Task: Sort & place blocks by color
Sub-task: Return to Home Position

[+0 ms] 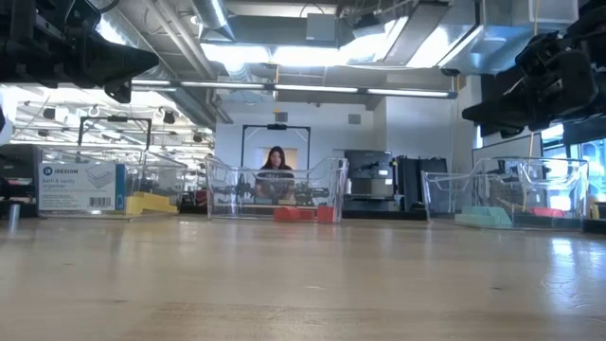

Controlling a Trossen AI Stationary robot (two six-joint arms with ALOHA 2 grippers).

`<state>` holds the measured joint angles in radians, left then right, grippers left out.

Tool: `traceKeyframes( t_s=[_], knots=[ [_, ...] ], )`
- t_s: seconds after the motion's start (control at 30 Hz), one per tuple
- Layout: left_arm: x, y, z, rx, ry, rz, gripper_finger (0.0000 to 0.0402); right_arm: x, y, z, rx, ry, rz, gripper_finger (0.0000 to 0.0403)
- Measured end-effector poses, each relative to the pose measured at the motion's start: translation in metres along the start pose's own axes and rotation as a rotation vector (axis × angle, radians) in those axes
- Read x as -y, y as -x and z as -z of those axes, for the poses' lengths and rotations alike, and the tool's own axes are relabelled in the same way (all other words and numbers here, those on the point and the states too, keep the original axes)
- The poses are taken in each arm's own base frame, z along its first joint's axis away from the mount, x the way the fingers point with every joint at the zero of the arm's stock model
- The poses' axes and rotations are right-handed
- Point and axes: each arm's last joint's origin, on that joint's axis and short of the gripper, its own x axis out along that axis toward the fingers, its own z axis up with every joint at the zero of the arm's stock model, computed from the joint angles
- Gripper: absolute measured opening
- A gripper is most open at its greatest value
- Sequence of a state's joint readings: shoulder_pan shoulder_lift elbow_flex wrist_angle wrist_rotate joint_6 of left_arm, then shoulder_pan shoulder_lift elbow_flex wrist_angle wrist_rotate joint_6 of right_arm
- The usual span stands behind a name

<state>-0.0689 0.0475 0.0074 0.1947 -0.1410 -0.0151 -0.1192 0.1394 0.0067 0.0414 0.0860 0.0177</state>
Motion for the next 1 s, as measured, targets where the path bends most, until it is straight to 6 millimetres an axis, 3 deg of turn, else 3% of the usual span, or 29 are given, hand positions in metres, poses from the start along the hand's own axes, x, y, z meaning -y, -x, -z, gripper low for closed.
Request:
traceKeyframes(
  t_s=[0.47,0.6,1.0],
  knots=[
    [0.000,0.000,0.000,0.000,0.000,0.000,0.0000,0.000,0.006,-0.007,0.085,-0.004,-0.005,0.0009],
    [0.000,0.000,0.000,0.000,0.000,0.000,0.0000,-0.001,0.010,-0.012,0.152,0.070,-0.050,0.0009],
    [0.000,0.000,0.000,0.000,0.000,0.000,0.0000,-0.002,0.009,-0.009,0.123,0.172,-0.073,0.0009]
  ],
)
